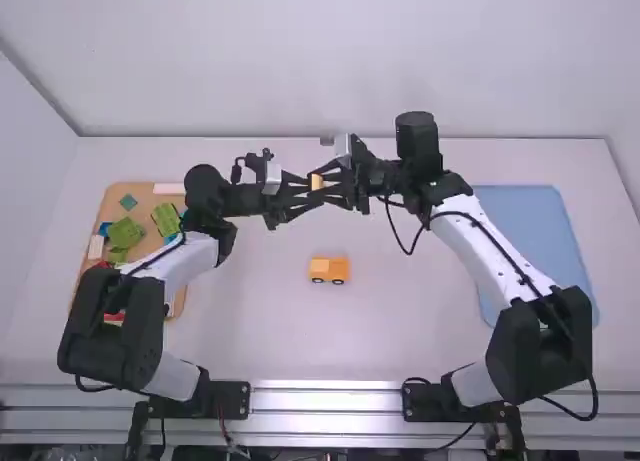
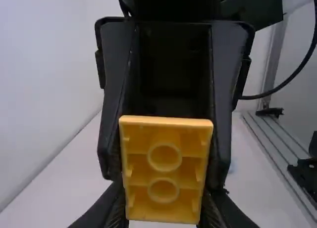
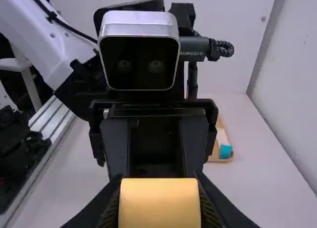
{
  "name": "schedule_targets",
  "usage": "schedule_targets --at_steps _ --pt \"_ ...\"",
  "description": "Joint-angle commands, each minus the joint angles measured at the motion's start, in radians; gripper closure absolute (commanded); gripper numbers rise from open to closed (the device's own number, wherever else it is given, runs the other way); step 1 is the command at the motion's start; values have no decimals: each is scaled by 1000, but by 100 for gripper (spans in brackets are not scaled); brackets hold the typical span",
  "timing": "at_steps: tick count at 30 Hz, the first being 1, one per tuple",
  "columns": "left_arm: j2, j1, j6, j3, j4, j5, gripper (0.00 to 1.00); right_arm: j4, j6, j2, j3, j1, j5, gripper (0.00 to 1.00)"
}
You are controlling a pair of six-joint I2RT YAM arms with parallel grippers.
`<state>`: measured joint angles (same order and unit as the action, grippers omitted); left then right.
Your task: Assemble lego blocks to make yellow taxi
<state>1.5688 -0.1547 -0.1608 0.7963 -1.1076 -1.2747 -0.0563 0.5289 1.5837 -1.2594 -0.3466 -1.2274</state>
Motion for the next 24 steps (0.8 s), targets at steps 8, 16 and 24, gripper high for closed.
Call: schedule_targets --at_steps 8,16,24 --pt "-1 -2 0 19 0 11 27 -3 -6 -13 -30 10 -26 91" --pt "-1 -3 199 21 375 208 1 -175 -278 -117 -36 51 735 90" --pt "-1 -2 237 22 570 454 1 -607 -587 -124 -35 -90 1260 87"
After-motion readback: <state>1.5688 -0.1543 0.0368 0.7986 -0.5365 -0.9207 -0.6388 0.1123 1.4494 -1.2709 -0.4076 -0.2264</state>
